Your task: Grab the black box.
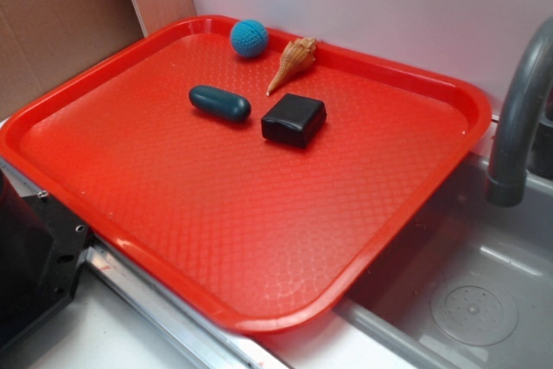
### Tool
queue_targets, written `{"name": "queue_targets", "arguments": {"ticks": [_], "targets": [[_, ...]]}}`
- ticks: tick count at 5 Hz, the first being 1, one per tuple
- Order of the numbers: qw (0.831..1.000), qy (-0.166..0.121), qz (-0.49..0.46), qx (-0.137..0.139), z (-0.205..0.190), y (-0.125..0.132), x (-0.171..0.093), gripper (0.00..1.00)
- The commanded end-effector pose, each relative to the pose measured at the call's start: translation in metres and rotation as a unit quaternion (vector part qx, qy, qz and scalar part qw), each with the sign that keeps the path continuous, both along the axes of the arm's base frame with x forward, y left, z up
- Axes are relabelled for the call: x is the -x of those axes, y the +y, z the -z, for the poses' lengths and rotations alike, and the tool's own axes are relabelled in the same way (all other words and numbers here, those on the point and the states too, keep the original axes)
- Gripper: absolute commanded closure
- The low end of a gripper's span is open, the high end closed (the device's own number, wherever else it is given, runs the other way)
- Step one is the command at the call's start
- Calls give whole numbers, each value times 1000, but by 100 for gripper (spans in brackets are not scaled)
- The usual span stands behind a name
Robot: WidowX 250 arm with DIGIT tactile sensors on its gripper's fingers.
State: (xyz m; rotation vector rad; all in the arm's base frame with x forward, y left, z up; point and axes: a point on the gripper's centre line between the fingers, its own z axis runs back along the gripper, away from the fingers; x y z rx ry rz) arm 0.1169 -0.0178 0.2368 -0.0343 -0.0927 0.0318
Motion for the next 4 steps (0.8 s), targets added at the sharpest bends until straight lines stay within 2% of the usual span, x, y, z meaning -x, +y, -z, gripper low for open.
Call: {"name": "queue_targets", "arguments": {"ticks": [1, 2, 3, 4], "targets": [[1000, 0, 0, 0, 0, 0, 0, 0], [998, -25, -49, 10, 27, -14, -43, 0], [993, -1, -109, 51, 47, -29, -78, 0], [988, -1, -135, 70, 58, -39, -97, 0]]}}
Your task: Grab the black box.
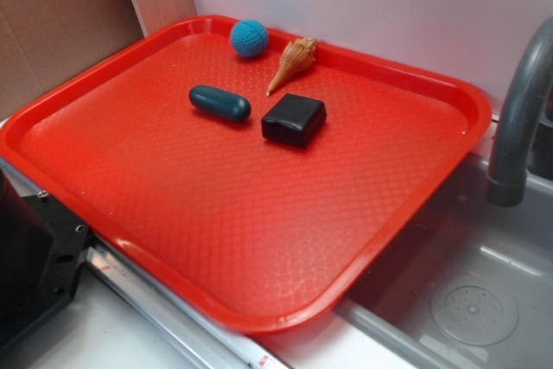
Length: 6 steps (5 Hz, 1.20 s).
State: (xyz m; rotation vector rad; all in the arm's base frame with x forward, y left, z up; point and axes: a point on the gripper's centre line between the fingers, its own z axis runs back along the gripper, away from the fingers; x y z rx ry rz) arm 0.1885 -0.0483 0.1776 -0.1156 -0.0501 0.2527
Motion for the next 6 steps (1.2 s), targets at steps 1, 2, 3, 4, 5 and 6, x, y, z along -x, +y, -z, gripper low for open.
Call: {"name": "queue_targets", "arguments": {"ticks": [1, 2, 3, 4, 5, 6], "targets": [[999, -24, -29, 21, -1, -8, -25, 0], [999, -24, -29, 21, -1, -8, -25, 0], [999, -24, -29, 21, -1, -8, -25, 0], [1000, -3, 3, 5, 28, -17, -60, 0], [1000, -2, 26, 1, 59, -26, -84, 0], [999, 16, 36, -8, 81, -28, -95, 0]]}}
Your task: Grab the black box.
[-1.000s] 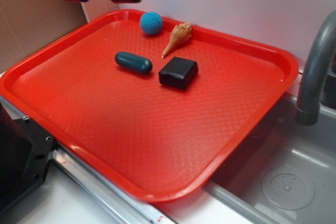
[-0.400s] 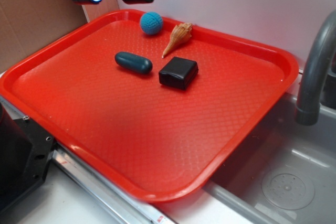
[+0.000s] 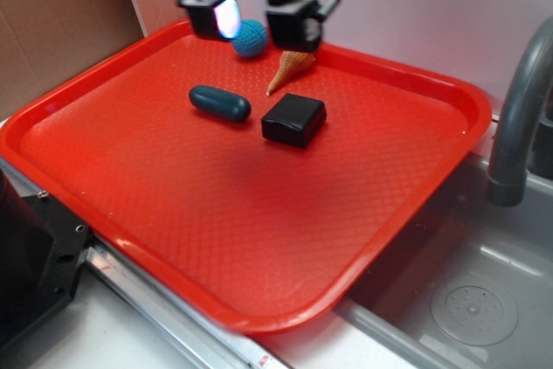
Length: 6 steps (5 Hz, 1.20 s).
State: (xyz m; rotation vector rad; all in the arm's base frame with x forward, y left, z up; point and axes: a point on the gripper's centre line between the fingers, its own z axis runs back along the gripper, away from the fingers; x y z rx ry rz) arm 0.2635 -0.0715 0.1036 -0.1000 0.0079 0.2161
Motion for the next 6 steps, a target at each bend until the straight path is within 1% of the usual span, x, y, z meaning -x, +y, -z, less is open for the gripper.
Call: {"name": "queue_targets", "arguments": {"ticks": [1, 2, 3, 4, 5, 6], "targets": [[999, 24, 22, -30, 28, 1, -19, 0], [998, 36, 22, -52, 45, 7, -21, 0], [997, 46, 36, -42, 62, -2, -29, 0], [996, 63, 52, -44, 75, -15, -29, 0], [994, 82, 51, -47, 85, -12, -23, 0], [992, 106, 47, -46, 89, -2, -17, 0]]}}
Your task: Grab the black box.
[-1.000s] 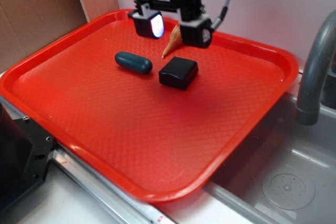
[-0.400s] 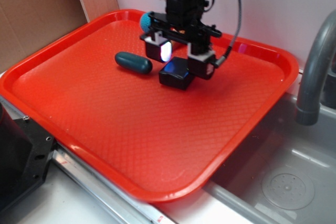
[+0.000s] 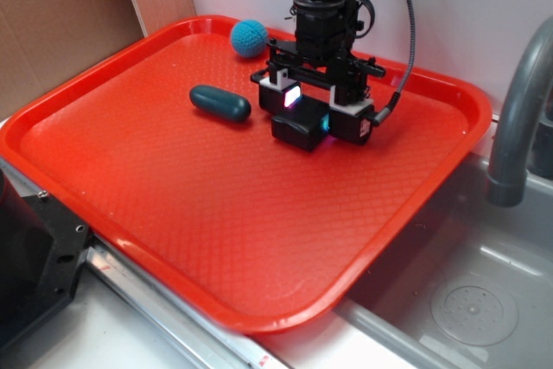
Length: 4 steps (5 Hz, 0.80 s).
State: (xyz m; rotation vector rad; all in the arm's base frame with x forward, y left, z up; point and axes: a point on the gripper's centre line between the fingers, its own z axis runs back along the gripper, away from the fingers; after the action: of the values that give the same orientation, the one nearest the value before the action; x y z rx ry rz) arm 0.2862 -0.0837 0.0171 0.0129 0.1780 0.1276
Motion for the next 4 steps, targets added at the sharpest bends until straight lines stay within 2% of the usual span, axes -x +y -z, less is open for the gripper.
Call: {"name": "queue_targets", "arguments": {"ticks": [1, 2, 3, 4], "targets": [[1000, 22, -3, 4, -6, 8, 7, 87], [1000, -9, 23, 4, -56, -9, 0, 100], [994, -93, 46, -13, -106, -18, 7, 100], [977, -203, 55, -21, -155, -1, 33, 100]]}}
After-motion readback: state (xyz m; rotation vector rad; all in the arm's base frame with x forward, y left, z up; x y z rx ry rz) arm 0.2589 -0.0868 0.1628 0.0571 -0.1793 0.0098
